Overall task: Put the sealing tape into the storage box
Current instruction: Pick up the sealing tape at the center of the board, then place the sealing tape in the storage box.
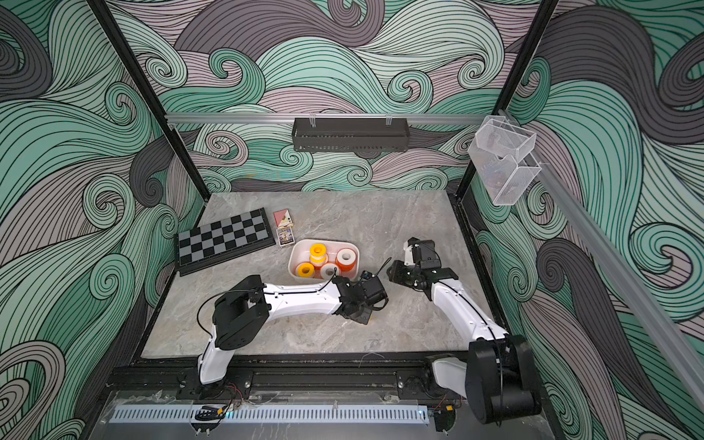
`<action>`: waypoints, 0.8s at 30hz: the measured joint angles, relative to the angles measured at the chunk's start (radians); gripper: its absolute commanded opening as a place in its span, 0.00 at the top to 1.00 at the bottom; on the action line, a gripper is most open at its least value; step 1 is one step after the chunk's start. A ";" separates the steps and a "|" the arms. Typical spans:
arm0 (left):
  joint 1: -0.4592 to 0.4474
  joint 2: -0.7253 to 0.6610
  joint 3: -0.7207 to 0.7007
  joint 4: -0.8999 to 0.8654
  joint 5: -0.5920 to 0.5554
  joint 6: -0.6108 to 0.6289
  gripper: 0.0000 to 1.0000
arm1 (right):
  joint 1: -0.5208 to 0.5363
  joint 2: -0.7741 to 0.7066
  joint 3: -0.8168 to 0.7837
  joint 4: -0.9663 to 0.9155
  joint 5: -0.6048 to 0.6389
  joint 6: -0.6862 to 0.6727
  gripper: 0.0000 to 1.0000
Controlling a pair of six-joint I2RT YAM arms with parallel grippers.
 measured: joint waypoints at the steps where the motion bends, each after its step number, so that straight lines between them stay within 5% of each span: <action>1: 0.000 -0.014 -0.016 -0.001 0.000 0.000 0.76 | 0.000 0.000 -0.001 0.002 -0.002 0.000 0.58; 16: 0.009 -0.406 -0.109 -0.147 -0.055 0.054 0.73 | 0.014 0.010 -0.012 0.014 -0.023 0.000 0.58; 24: 0.181 -0.523 -0.114 -0.203 -0.068 0.131 0.72 | 0.023 0.016 -0.013 0.032 -0.025 0.000 0.58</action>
